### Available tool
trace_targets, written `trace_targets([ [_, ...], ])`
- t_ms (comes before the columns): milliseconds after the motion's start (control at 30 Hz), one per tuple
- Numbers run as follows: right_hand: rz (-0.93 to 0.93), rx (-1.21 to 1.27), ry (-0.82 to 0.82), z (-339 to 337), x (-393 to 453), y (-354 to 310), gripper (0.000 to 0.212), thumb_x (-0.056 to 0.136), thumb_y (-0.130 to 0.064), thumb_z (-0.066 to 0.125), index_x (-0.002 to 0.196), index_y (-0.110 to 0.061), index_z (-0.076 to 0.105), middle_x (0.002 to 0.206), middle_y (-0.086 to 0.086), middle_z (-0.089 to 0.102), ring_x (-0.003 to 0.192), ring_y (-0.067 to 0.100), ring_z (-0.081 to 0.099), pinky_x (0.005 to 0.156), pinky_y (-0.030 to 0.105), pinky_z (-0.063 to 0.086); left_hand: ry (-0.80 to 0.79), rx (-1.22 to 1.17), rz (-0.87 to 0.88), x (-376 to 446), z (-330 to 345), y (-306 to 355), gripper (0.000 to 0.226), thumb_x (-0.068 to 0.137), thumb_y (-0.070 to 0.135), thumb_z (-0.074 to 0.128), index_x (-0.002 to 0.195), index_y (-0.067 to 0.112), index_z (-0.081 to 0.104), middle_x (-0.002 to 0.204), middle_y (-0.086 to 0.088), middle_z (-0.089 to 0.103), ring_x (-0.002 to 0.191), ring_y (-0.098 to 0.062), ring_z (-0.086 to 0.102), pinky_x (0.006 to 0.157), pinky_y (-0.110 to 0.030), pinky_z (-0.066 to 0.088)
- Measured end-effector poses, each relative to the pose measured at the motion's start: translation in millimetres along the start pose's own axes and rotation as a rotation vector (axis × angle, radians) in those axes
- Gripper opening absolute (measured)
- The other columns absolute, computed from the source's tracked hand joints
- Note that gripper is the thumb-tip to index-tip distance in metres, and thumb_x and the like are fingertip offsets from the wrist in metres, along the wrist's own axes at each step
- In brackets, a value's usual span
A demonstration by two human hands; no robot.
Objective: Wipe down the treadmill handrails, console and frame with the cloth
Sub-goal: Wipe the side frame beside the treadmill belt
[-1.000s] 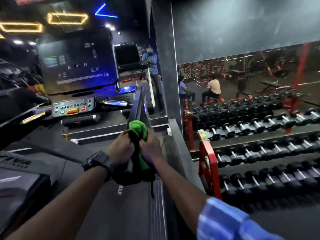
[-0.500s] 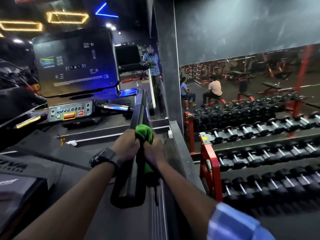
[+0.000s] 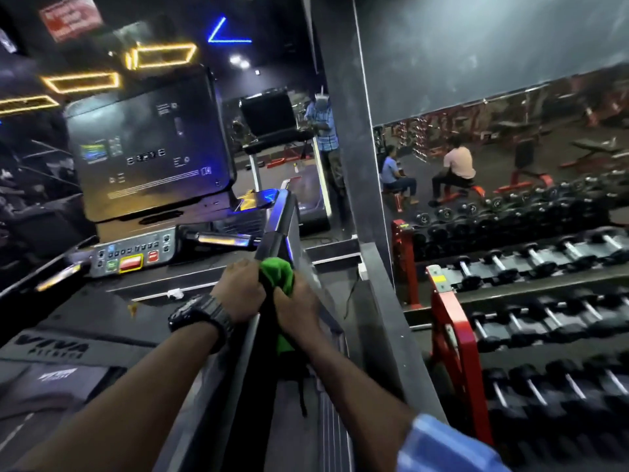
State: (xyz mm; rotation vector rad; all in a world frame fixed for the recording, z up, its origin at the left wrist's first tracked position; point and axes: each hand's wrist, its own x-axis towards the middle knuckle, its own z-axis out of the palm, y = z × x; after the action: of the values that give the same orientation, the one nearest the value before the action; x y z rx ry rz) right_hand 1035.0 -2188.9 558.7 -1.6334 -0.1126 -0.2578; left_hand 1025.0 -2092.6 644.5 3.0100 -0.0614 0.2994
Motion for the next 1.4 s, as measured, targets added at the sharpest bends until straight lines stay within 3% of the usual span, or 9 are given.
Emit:
trace_targets([
  [100, 0.076, -0.004, -0.069, -3.3, 59.4, 0.2, 0.026, 0.078, -0.022, 0.057, 0.098, -0.008, 0.066, 0.081, 0.008, 0.065, 0.077, 0.019, 0.059, 0.059, 0.019, 0.041, -0.010, 0.001, -0.073, 24.1, 0.7, 6.4, 0.035, 0.076, 0.026, 0.037, 0.092, 0.004, 0.058, 0.097, -0.025, 0.064, 0.096, -0.042, 0.058, 0.082, -0.044, 0.044],
  [267, 0.236, -0.073, -0.080, 5.7, 61.3, 46.7, 0.039, 0.079, -0.029, 0.051, 0.116, -0.020, 0.059, 0.109, 0.010, 0.068, 0.102, 0.031, 0.063, 0.086, 0.036, 0.051, 0.047, 0.060, -0.049, 42.9, 7.7, 10.2, 0.036, 0.074, 0.025, 0.037, 0.088, 0.002, 0.061, 0.094, -0.025, 0.061, 0.094, -0.042, 0.056, 0.083, -0.041, 0.042],
  [500, -0.058, -0.046, -0.040, 7.0, 85.7, 9.1, 0.026, 0.081, -0.026, 0.063, 0.105, -0.015, 0.060, 0.098, 0.017, 0.066, 0.092, 0.035, 0.059, 0.072, 0.037, 0.044, 0.059, 0.066, -0.025, 56.4, 9.6, -4.6, 0.039, 0.069, 0.023, 0.036, 0.088, 0.000, 0.060, 0.093, -0.024, 0.061, 0.093, -0.040, 0.056, 0.084, -0.045, 0.044],
  [667, 0.097, -0.123, -0.020, 16.8, 152.6, 16.2, 0.033, 0.084, -0.020, 0.055, 0.114, -0.008, 0.058, 0.115, 0.020, 0.060, 0.109, 0.037, 0.057, 0.088, 0.038, 0.045, 0.074, 0.098, 0.047, 45.5, 6.8, -4.7, 0.040, 0.071, 0.026, 0.039, 0.093, 0.004, 0.064, 0.094, -0.018, 0.062, 0.092, -0.036, 0.057, 0.084, -0.038, 0.044],
  [800, 0.138, -0.073, 0.019, 19.1, 96.5, 36.4, 0.045, 0.079, -0.035, 0.051, 0.122, -0.022, 0.056, 0.111, 0.010, 0.066, 0.103, 0.033, 0.063, 0.087, 0.042, 0.051, 0.039, 0.108, 0.054, 24.4, -1.8, -2.0, 0.047, 0.071, 0.031, 0.038, 0.099, 0.006, 0.067, 0.103, -0.017, 0.062, 0.097, -0.035, 0.058, 0.089, -0.037, 0.045],
  [1033, -0.160, -0.103, -0.015, 1.3, 30.6, -11.6, 0.020, 0.077, -0.022, 0.058, 0.095, -0.015, 0.062, 0.088, 0.011, 0.066, 0.081, 0.028, 0.060, 0.068, 0.033, 0.042, 0.076, 0.035, 0.044, -36.8, -11.3, 2.7, 0.024, 0.076, 0.020, 0.043, 0.080, 0.001, 0.058, 0.095, -0.023, 0.063, 0.090, -0.041, 0.058, 0.078, -0.042, 0.043],
  [1133, 0.059, -0.119, 0.022, -0.2, 6.4, -10.7, 0.031, 0.084, -0.017, 0.055, 0.115, -0.014, 0.061, 0.108, 0.016, 0.067, 0.101, 0.033, 0.062, 0.080, 0.033, 0.044, 0.076, 0.030, 0.134, -76.6, -14.2, -0.4, 0.054, 0.069, 0.038, 0.028, 0.086, 0.006, 0.068, 0.094, -0.017, 0.067, 0.091, -0.037, 0.060, 0.083, -0.041, 0.048],
  [1233, 0.175, -0.104, 0.013, -4.8, -56.4, -4.5, 0.036, 0.082, -0.025, 0.054, 0.116, -0.016, 0.060, 0.109, 0.015, 0.068, 0.103, 0.033, 0.062, 0.089, 0.035, 0.047, 0.079, 0.038, 0.167, -118.2, -19.5, 0.1, 0.044, 0.071, 0.032, 0.036, 0.086, 0.009, 0.070, 0.095, -0.016, 0.067, 0.093, -0.036, 0.060, 0.085, -0.042, 0.048],
  [1400, 0.109, -0.040, 0.028, -17.7, -174.0, -28.6, 0.033, 0.075, -0.032, 0.052, 0.105, -0.024, 0.063, 0.099, 0.002, 0.070, 0.093, 0.022, 0.064, 0.086, 0.037, 0.051, 0.130, -0.030, 0.207, -191.1, -29.4, -5.2, 0.035, 0.074, 0.024, 0.043, 0.088, 0.003, 0.067, 0.096, -0.019, 0.065, 0.095, -0.037, 0.058, 0.085, -0.039, 0.045],
])
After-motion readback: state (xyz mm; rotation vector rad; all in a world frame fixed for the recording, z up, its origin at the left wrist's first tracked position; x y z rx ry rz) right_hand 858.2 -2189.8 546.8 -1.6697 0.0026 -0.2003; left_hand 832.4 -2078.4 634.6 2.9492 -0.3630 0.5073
